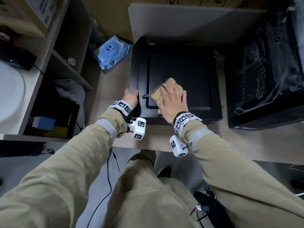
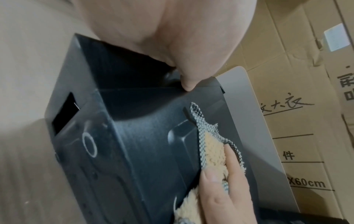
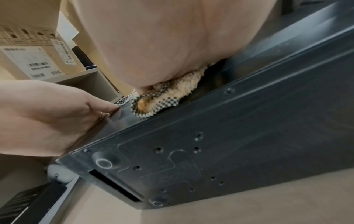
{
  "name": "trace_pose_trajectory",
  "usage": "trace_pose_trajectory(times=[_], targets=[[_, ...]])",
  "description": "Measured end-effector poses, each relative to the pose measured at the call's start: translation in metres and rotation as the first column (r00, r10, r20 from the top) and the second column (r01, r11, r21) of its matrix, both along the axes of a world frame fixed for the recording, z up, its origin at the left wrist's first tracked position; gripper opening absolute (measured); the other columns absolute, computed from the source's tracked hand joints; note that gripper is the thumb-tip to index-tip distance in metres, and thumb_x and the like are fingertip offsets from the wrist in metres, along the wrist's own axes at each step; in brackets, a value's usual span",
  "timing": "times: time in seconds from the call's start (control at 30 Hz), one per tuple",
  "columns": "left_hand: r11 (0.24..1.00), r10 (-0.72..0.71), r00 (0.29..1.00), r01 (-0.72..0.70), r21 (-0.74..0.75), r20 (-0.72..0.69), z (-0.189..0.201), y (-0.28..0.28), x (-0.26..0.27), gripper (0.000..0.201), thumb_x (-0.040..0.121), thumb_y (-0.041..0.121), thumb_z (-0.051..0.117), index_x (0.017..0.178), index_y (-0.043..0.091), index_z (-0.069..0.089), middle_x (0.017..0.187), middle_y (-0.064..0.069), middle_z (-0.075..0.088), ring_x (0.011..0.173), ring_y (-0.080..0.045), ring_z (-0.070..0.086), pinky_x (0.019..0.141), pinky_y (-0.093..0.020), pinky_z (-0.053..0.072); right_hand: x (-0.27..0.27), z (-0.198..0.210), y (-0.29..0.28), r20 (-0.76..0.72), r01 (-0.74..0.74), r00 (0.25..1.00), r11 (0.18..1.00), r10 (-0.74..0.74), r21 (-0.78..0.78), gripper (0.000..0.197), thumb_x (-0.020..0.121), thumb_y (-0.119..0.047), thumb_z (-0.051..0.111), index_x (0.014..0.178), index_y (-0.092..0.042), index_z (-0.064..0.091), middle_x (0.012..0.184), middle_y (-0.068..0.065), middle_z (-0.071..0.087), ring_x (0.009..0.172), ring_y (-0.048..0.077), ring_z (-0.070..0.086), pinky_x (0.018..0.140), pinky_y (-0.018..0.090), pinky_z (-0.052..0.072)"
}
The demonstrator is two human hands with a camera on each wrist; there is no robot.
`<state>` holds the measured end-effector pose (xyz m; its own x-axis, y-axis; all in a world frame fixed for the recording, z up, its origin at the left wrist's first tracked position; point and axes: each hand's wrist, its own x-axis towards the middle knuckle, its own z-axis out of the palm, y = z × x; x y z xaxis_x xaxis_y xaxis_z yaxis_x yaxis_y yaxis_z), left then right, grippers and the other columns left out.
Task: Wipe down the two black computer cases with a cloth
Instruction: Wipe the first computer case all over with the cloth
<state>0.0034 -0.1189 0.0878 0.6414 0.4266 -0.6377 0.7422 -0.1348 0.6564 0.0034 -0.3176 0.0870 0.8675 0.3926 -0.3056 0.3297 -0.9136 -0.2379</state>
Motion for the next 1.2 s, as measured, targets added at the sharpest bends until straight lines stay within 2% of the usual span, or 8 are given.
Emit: trace_pose_trajectory(times=[0.13, 0.27, 0.4, 0.53, 0.63, 0.87, 1.07, 1.2], targets=[[1.0, -0.01, 0.999, 0.01, 0.02, -0.036, 0.001, -0.003, -0.002, 0.062, 0.102, 0.039, 0.044, 0.154, 0.012, 0.024, 0.148, -0.017, 0.046, 0.134, -0.037, 0.045, 0.116, -0.044, 0.032, -0.005, 0.001, -0.011, 0.006, -0.014, 1.0, 1.0, 0.014, -0.004, 0.063, 0.103, -0.054, 0.015, 0.16, -0.032, -0.003, 0.167, -0.004, -0.019, 0.153, 0.018, -0.018, 0.122, 0.053, -0.012], [0.999, -0.018, 0.998, 0.021, 0.044, -0.065, -0.001, -0.001, 0.01, 0.066, 0.104, 0.04, 0.041, 0.156, 0.006, 0.019, 0.154, -0.019, 0.038, 0.14, -0.036, 0.038, 0.116, -0.039, 0.028, 0.001, 0.001, -0.011, -0.011, 0.015, 1.0, 1.0, -0.015, 0.014, 0.064, 0.103, -0.055, 0.015, 0.16, -0.033, -0.004, 0.167, -0.004, -0.018, 0.153, 0.018, -0.017, 0.122, 0.053, -0.012], [0.993, -0.056, 0.995, 0.064, 0.103, -0.081, 0.002, 0.005, 0.036, 0.068, 0.105, 0.044, 0.036, 0.155, 0.003, 0.019, 0.158, -0.019, 0.031, 0.146, -0.034, 0.03, 0.117, -0.036, 0.022, 0.03, 0.001, -0.015, -0.039, 0.07, 0.997, 0.997, -0.069, 0.028, 0.065, 0.103, -0.056, 0.016, 0.16, -0.033, -0.005, 0.166, -0.004, -0.02, 0.153, 0.017, -0.018, 0.122, 0.051, -0.014], [0.99, -0.063, 0.993, 0.075, 0.118, -0.098, 0.003, 0.013, 0.068, 0.072, 0.104, 0.051, 0.033, 0.155, 0.001, 0.02, 0.157, -0.02, 0.032, 0.146, -0.035, 0.031, 0.118, -0.037, 0.02, 0.065, 0.004, -0.014, -0.067, 0.126, 0.99, 0.992, -0.126, 0.004, 0.066, 0.103, -0.055, 0.018, 0.16, -0.031, -0.006, 0.166, -0.002, -0.022, 0.152, 0.019, -0.021, 0.121, 0.051, -0.015], [0.987, -0.103, 0.984, 0.119, 0.106, -0.145, 0.007, 0.023, 0.094, 0.078, 0.103, 0.056, 0.031, 0.154, -0.002, 0.023, 0.158, -0.021, 0.03, 0.147, -0.034, 0.029, 0.12, -0.038, 0.019, 0.092, 0.006, -0.005, -0.059, 0.163, 0.985, 0.987, -0.162, 0.006, 0.067, 0.103, -0.054, 0.02, 0.16, -0.029, -0.005, 0.166, 0.001, -0.022, 0.152, 0.021, -0.02, 0.121, 0.05, -0.016], [0.99, -0.132, 0.976, 0.139, 0.029, -0.172, 0.009, 0.04, 0.131, 0.083, 0.1, 0.062, 0.033, 0.15, -0.004, 0.031, 0.154, -0.02, 0.038, 0.143, -0.033, 0.037, 0.118, -0.036, 0.024, 0.155, 0.004, 0.022, -0.025, 0.196, 0.98, 0.981, -0.196, -0.011, 0.067, 0.103, -0.053, 0.022, 0.161, -0.025, 0.0, 0.166, 0.004, -0.02, 0.153, 0.025, -0.019, 0.122, 0.05, -0.015], [0.98, -0.195, 0.961, 0.198, -0.006, -0.195, 0.004, 0.048, 0.144, 0.079, 0.103, 0.058, 0.026, 0.144, -0.008, 0.039, 0.149, -0.022, 0.044, 0.138, -0.033, 0.043, 0.11, -0.032, 0.03, 0.179, 0.001, 0.046, 0.009, 0.194, 0.981, 0.981, -0.194, 0.001, 0.064, 0.103, -0.05, 0.027, 0.16, -0.026, 0.009, 0.168, 0.004, -0.014, 0.153, 0.026, -0.014, 0.122, 0.051, -0.013], [0.981, -0.196, 0.957, 0.191, -0.045, -0.215, 0.005, 0.052, 0.145, 0.078, 0.103, 0.058, 0.027, 0.147, -0.006, 0.036, 0.153, -0.021, 0.04, 0.142, -0.032, 0.038, 0.114, -0.033, 0.026, 0.183, 0.001, 0.048, 0.016, 0.194, 0.981, 0.981, -0.194, 0.0, 0.063, 0.103, -0.049, 0.028, 0.16, -0.027, 0.011, 0.168, 0.003, -0.012, 0.153, 0.025, -0.015, 0.122, 0.052, -0.012]])
